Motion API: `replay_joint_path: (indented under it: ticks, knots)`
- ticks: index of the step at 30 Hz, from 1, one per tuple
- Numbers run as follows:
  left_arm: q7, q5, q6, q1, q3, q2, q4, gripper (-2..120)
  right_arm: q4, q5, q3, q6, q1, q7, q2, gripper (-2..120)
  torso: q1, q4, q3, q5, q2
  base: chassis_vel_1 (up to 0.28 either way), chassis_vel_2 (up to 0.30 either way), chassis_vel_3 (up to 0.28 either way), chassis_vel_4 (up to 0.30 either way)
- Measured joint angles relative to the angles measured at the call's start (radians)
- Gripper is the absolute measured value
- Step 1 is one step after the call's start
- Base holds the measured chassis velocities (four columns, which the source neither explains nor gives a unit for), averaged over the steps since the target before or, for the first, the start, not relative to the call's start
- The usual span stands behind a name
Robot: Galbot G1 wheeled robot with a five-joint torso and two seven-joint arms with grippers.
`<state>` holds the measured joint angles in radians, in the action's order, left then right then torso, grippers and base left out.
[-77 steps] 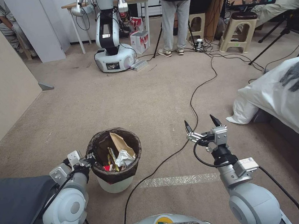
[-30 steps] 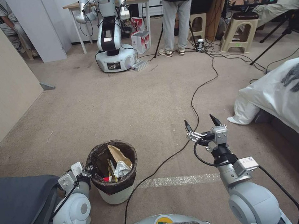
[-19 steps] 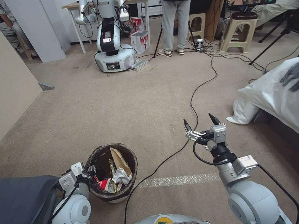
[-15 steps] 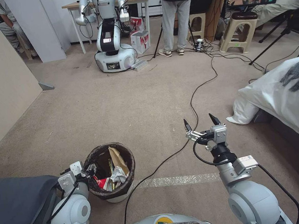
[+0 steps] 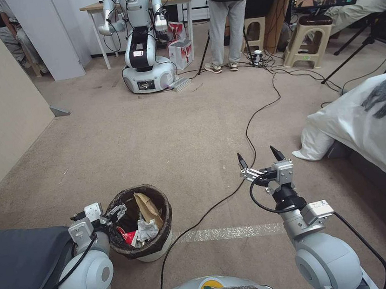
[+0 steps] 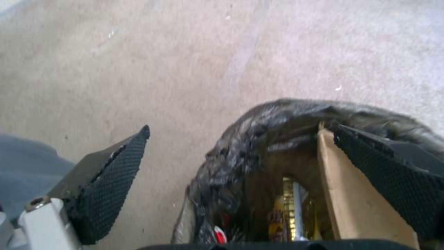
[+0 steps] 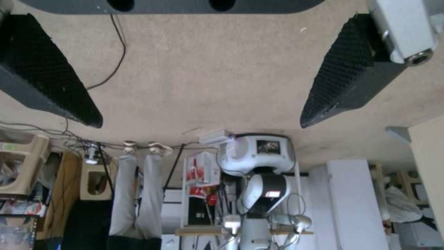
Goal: Pick up the trash bin, then pick up the garbage from the floor and place it into the trash bin.
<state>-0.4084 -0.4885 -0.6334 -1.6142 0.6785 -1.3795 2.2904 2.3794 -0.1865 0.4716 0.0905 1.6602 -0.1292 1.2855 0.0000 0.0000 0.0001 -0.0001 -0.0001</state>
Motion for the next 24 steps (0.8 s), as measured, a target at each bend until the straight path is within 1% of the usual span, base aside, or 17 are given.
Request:
replay_joint_path:
  ticks: [4,5,7,8,9,10,11,13,14,15,17,19,20,23,24]
  knots:
    - [0.013,0.009,0.006,-0.010,0.003,0.006,0.021,100,0.000,0.000,0.004,0.000,0.000,-0.001,0.002,100,0.000,0.0000,0.000,0.0000,0.000,0.000,0.000,0.000,0.000]
    - [0.027,0.023,0.017,-0.019,0.007,0.009,0.038,100,0.000,0.000,0.005,-0.001,0.001,-0.001,0.004,100,0.000,0.0000,0.000,0.0000,0.000,0.000,0.000,0.000,0.000]
    - [0.074,0.082,0.071,-0.042,0.018,0.014,0.065,100,0.000,0.000,0.010,-0.002,0.005,-0.001,0.012,100,0.000,-0.0001,0.000,0.0000,0.000,0.000,0.000,0.000,0.000]
    - [0.074,0.082,0.071,-0.042,0.018,0.014,0.065,100,0.000,0.000,0.010,-0.002,0.005,-0.001,0.012,100,0.000,-0.0001,0.000,0.0000,0.000,0.000,0.000,0.000,0.000]
    - [0.092,0.107,0.096,-0.051,0.021,0.014,0.072,100,0.000,0.001,0.013,-0.003,0.007,-0.001,0.013,100,0.000,-0.0001,0.000,0.0000,0.000,0.000,0.000,0.000,0.000]
    - [0.145,0.173,0.174,-0.077,0.031,0.011,0.087,100,0.001,0.002,0.019,-0.005,0.012,-0.001,0.016,100,0.000,-0.0001,0.000,0.0001,0.000,0.000,0.000,0.000,0.000]
    - [0.145,0.173,0.174,-0.077,0.031,0.011,0.087,100,0.001,0.002,0.019,-0.005,0.012,-0.001,0.016,100,0.000,-0.0001,0.000,0.0001,0.000,0.000,0.000,0.000,0.000]
    - [0.206,0.240,0.257,-0.111,0.041,0.000,0.100,100,0.002,0.003,0.028,-0.007,0.018,-0.002,0.021,100,0.000,-0.0001,0.000,0.0002,0.000,0.000,0.000,0.000,0.000]
    - [0.243,0.277,0.311,-0.138,0.043,-0.011,0.108,100,0.006,0.007,0.036,-0.007,0.025,-0.003,0.027,100,0.000,0.0002,0.000,0.0002,0.000,0.000,0.000,0.000,0.000]
    - [0.243,0.277,0.311,-0.138,0.043,-0.011,0.108,100,0.006,0.007,0.036,-0.007,0.025,-0.003,0.027,100,0.000,0.0002,0.000,0.0002,0.000,0.000,0.000,0.000,0.000]
    - [0.271,0.304,0.357,-0.165,0.042,-0.020,0.113,100,0.013,0.010,0.042,-0.007,0.036,-0.011,0.035,100,0.000,0.0003,0.000,0.0002,0.000,0.000,0.000,0.000,0.000]
    - [0.300,0.349,0.407,-0.183,0.040,-0.026,0.113,100,0.023,0.013,0.052,-0.014,0.061,-0.021,0.045,100,0.000,-0.0002,0.000,0.0001,0.000,0.000,0.000,0.000,0.000]
    - [0.300,0.349,0.407,-0.183,0.040,-0.026,0.113,100,0.023,0.013,0.052,-0.014,0.061,-0.021,0.045,100,0.000,-0.0002,0.000,0.0001,0.000,0.000,0.000,0.000,0.000]
    - [0.333,0.415,0.462,-0.214,0.037,-0.042,0.117,100,0.031,0.017,0.072,-0.040,0.094,-0.023,0.051,100,0.000,-0.0004,0.000,0.0001,0.000,0.000,0.000,0.000,0.000]
    - [0.333,0.415,0.462,-0.214,0.037,-0.042,0.117,100,0.031,0.017,0.072,-0.040,0.094,-0.023,0.051,100,0.000,-0.0004,0.000,0.0001,0.000,0.000,0.000,0.000,0.000]
